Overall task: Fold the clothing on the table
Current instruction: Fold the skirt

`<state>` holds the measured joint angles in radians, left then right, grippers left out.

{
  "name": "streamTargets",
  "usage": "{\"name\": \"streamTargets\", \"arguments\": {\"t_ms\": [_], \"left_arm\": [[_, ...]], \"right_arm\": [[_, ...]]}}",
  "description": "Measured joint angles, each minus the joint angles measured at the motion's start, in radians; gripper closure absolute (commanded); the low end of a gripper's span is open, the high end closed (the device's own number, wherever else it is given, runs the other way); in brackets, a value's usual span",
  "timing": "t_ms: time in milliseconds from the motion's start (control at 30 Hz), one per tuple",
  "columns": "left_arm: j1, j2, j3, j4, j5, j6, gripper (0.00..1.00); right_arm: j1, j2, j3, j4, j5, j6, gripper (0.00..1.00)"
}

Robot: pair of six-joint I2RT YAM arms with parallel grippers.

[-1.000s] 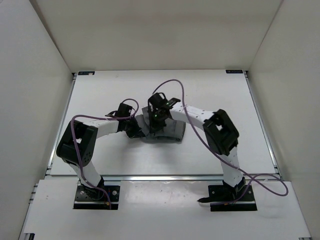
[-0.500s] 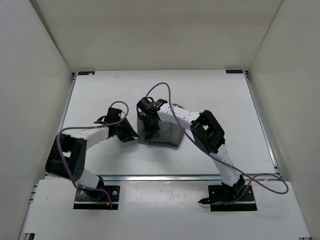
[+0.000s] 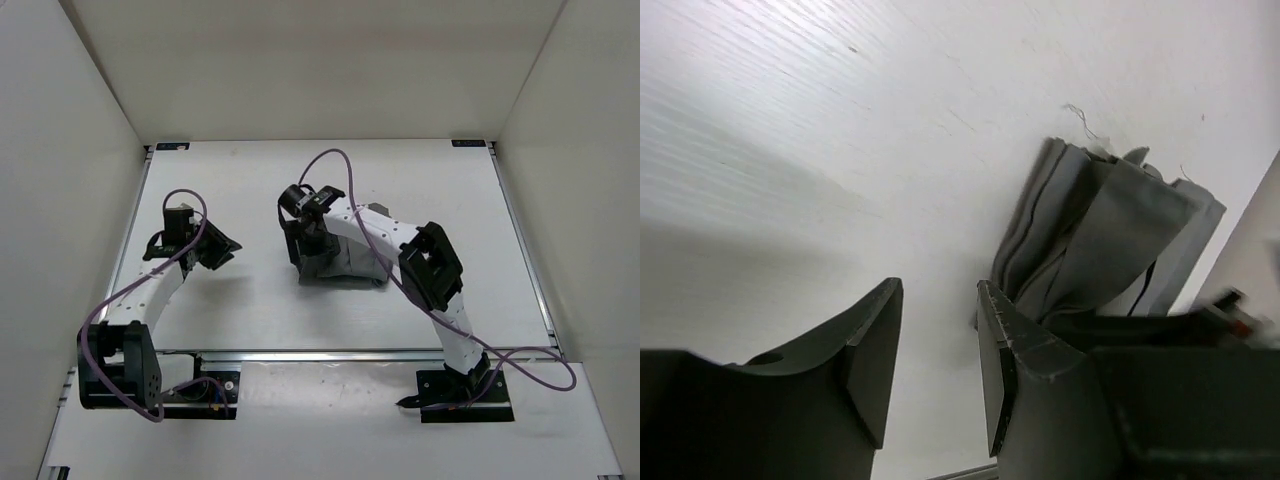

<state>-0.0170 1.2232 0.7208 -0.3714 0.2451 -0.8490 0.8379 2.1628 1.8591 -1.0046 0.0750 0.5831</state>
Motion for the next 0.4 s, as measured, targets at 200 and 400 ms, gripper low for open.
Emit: {"name": "streamTargets", "arguments": {"t_ms": [200, 400], "left_arm": [[0.066, -0.006, -0.021, -0.017, 0.005, 0.026, 0.53], [0.060, -0.007, -0.029, -0.021, 0.014, 0.037, 0.53]], "right_arm": [[0.070, -0.224, -0.029, 0.055, -0.006, -0.015, 0.27], [0.021, -0.528, -0.378, 0.174, -0.013, -0.020, 0.23]]}}
